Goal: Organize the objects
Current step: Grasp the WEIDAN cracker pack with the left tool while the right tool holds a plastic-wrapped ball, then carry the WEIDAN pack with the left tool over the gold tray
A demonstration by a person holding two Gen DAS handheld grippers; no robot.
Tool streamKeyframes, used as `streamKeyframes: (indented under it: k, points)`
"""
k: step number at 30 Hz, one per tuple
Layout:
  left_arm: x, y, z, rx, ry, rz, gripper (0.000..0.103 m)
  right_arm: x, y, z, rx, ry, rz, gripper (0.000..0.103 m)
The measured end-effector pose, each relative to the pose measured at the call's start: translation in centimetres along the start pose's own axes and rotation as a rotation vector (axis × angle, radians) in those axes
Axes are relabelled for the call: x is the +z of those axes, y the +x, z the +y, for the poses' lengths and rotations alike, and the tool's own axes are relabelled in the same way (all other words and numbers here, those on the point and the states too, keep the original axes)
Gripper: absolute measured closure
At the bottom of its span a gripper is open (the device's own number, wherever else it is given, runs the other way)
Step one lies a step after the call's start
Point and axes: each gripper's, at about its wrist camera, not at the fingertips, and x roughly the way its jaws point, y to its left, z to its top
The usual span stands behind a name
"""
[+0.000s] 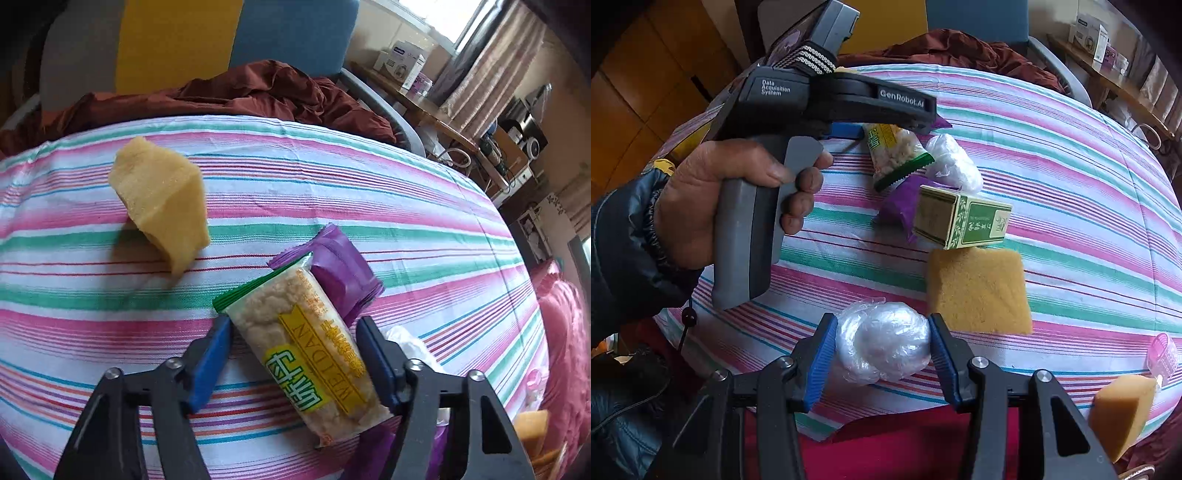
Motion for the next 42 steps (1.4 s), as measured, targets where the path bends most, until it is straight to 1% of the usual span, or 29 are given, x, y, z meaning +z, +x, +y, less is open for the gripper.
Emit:
streamKeyframes:
  k: [2, 4, 5, 8, 11, 14, 15, 17, 20, 23, 25, 29, 30, 33, 36, 38, 41, 42]
  points:
    - [-0.7, -0.5, 0.1, -0.003, 0.062, -0.007, 0.048, 0.0, -0.1, 0.1, 0.0, -0.002, 0.0, 0.053]
    - [-1.6, -1.1, 0.7, -0.019, 0.104, -0.001, 0.052, 0.0, 0.0, 0.1, -0.007, -0.004, 0.003, 0.053]
    - [-2.2, -1.5, 1.0, -0.017, 0.137, 0.001, 0.056, 0.3, 0.4, 0.0, -0.008, -0.006, 0.005, 0.053]
    - [-4.9, -3.4, 1.9, 0.013, 0.257, -0.005, 0.058, 0.2, 0.3, -0.1, -0.016, 0.003, 0.006, 0.053]
    - [-8.3, -5.6, 3.2, 0.033, 0.355, -0.023, 0.059, 0.4, 0.3, 0.0, -0.036, 0.01, 0.01, 0.053]
    - [-11.7, -7.9, 4.6, 0.043, 0.421, -0.047, 0.06, 0.3, 0.5, 0.0, -0.066, 0.015, 0.018, 0.053]
    - [-12.6, -8.5, 4.9, 0.042, 0.43, -0.052, 0.06, 0.3, 0.6, 0.0, -0.078, 0.016, 0.021, 0.053]
    - [-14.4, -9.9, 6.1, 0.027, 0.414, -0.06, 0.06, 0.2, 0.6, 0.0, -0.104, 0.02, 0.025, 0.053]
    - [-16.2, -11.4, 7.2, 0.022, 0.396, -0.079, 0.06, 0.2, 0.8, 0.3, -0.159, 0.01, 0.02, 0.053]
    - [-17.0, -12.0, 7.8, 0.017, 0.38, -0.106, 0.06, 0.4, 1.3, 0.4, -0.219, 0.0, 0.023, 0.053]
    - [-16.9, -12.1, 7.8, 0.016, 0.383, -0.123, 0.06, 0.4, 1.3, 0.6, -0.274, 0.0, 0.026, 0.053]
    - [-17.7, -12.2, 7.9, 0.02, 0.408, -0.166, 0.06, 0.7, 1.4, 0.7, -0.342, 0.029, 0.069, 0.053]
    - [-17.8, -12.2, 7.9, 0.021, 0.41, -0.171, 0.06, 0.9, 1.0, 0.8, -0.343, 0.043, 0.063, 0.053]
    - [-18.0, -12.4, 8.1, 0.02, 0.409, -0.189, 0.06, 2.6, -0.6, 1.8, -0.271, 0.094, 0.002, 0.053]
    - [-18.2, -12.6, 8.3, 0.024, 0.409, -0.199, 0.06, 5.0, -0.9, 3.4, -0.227, 0.111, -0.054, 0.053]
    - [-18.3, -12.8, 8.5, 0.019, 0.404, -0.205, 0.06, 6.3, 0.3, 3.7, -0.179, 0.178, -0.066, 0.053]
    - [-18.6, -13.0, 8.8, 0.015, 0.398, -0.214, 0.061, 7.8, 3.3, 2.9, -0.072, 0.303, -0.068, 0.053]
    - [-18.7, -13.0, 8.9, 0.014, 0.399, -0.218, 0.06, 8.0, 4.2, 2.9, -0.059, 0.322, -0.071, 0.053]
